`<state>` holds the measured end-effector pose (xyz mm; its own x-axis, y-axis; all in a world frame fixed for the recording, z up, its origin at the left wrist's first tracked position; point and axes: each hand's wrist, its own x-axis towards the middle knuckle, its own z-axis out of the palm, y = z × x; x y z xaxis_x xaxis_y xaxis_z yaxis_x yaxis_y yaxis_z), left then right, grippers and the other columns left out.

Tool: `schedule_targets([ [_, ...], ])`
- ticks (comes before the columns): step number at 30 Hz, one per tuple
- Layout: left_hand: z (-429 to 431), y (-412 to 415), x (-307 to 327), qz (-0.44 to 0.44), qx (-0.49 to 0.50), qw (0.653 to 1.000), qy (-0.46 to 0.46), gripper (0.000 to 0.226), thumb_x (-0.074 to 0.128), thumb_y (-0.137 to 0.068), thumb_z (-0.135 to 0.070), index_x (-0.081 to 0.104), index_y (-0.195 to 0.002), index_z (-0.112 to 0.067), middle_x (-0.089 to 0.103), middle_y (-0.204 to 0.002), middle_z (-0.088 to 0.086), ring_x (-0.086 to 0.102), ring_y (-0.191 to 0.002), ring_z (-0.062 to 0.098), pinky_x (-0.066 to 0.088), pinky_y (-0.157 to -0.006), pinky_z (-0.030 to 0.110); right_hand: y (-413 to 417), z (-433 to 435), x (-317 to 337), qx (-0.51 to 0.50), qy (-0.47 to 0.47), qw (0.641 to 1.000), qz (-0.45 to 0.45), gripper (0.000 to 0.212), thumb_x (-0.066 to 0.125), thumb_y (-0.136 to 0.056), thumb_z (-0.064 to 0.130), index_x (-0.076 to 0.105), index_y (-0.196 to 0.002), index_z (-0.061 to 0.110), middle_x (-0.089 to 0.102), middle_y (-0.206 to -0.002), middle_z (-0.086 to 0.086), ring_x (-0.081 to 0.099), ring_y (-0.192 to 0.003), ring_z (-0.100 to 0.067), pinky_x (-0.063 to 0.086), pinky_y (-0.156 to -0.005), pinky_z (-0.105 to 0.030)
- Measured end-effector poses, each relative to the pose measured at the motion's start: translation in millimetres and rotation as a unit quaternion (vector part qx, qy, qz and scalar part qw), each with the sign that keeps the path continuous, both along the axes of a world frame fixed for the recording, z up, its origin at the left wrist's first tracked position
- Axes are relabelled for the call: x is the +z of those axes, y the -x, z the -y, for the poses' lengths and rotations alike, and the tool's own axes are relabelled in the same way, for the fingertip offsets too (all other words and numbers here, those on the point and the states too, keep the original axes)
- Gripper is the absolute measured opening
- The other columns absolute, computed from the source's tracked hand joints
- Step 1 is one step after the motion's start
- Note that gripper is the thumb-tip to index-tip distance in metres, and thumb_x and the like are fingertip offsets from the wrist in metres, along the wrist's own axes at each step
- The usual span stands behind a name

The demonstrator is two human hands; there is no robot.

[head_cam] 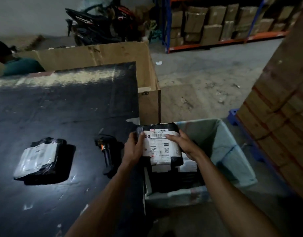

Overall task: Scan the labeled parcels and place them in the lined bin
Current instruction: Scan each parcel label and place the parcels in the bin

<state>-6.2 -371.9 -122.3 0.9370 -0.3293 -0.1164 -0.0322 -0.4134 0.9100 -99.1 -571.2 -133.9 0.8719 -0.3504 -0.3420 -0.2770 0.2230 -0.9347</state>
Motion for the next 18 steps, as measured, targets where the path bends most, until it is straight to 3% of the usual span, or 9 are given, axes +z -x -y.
schedule_targets([
  [3, -1, 14, -24, 0.128, -0.048, 0.988, -0.077, 0.032, 0.047, -0.103, -0.039, 0.056, -0.124, -0.018, 0.069, -0.116, 0.001, 0.064, -0.103, 0.016, 0.049, -0.085, 0.031, 2, 18, -29, -0.027, -0.035, 0.998, -0.041, 0.041, 0.074, -0.088, 0.015, 0.059, -0.126, 0.016, 0.076, -0.112, -0.009, 0.073, -0.101, -0.028, 0.058, -0.092, -0.046],
  [6, -18, 16, -57, 0.217, -0.127, 0.95, -0.185, 0.045, 0.035, -0.104, -0.032, 0.051, -0.14, -0.009, 0.058, -0.139, 0.014, 0.049, -0.136, 0.031, 0.039, -0.114, 0.045, -6, 20, -54, -0.029, -0.039, 0.996, -0.079, 0.057, 0.078, -0.081, 0.02, 0.054, -0.133, 0.015, 0.074, -0.116, -0.01, 0.073, -0.103, -0.029, 0.057, -0.095, -0.051],
  [9, -27, 17, -67, 0.237, -0.15, 0.93, -0.238, 0.058, 0.029, -0.102, -0.033, 0.039, -0.151, -0.003, 0.041, -0.156, 0.014, 0.031, -0.149, 0.031, 0.022, -0.122, 0.038, -22, 17, -79, -0.01, -0.024, 0.993, -0.118, 0.067, 0.08, -0.079, 0.025, 0.049, -0.138, 0.016, 0.07, -0.123, -0.01, 0.071, -0.105, -0.027, 0.057, -0.095, -0.048],
  [10, -27, 18, -65, 0.234, -0.149, 0.931, -0.24, 0.057, 0.029, -0.103, -0.031, 0.036, -0.153, -0.005, 0.038, -0.158, 0.013, 0.028, -0.15, 0.029, 0.019, -0.123, 0.036, -27, 16, -88, -0.004, -0.018, 0.991, -0.135, 0.08, 0.083, -0.075, 0.034, 0.043, -0.143, 0.018, 0.065, -0.133, -0.01, 0.068, -0.113, -0.027, 0.054, -0.1, -0.049],
  [12, -25, 20, -66, 0.239, -0.152, 0.927, -0.245, 0.056, 0.028, -0.104, -0.029, 0.033, -0.154, -0.005, 0.034, -0.16, 0.012, 0.025, -0.152, 0.028, 0.018, -0.124, 0.038, -34, 14, -105, 0.03, 0.011, 0.982, -0.188, 0.112, 0.084, -0.073, 0.052, 0.019, -0.159, 0.021, 0.039, -0.159, -0.009, 0.047, -0.139, -0.029, 0.04, -0.115, -0.048],
  [14, -24, 18, -67, 0.254, -0.158, 0.92, -0.252, 0.056, 0.026, -0.104, -0.027, 0.033, -0.154, -0.004, 0.034, -0.16, 0.014, 0.025, -0.151, 0.029, 0.023, -0.124, 0.043, -40, 7, -116, 0.078, 0.09, 0.967, -0.227, 0.111, 0.072, -0.088, 0.049, -0.003, -0.161, 0.015, 0.013, -0.168, -0.009, 0.02, -0.153, -0.032, 0.025, -0.122, -0.044],
  [18, -23, 18, -71, 0.267, -0.156, 0.913, -0.265, 0.054, 0.027, -0.105, -0.025, 0.027, -0.157, -0.009, 0.026, -0.163, 0.009, 0.018, -0.154, 0.024, 0.017, -0.126, 0.039, -48, -10, -121, 0.072, 0.239, 0.918, -0.307, 0.113, 0.064, -0.084, 0.067, 0.0, -0.161, 0.013, 0.002, -0.168, -0.017, 0.008, -0.155, -0.035, 0.017, -0.123, -0.05],
])
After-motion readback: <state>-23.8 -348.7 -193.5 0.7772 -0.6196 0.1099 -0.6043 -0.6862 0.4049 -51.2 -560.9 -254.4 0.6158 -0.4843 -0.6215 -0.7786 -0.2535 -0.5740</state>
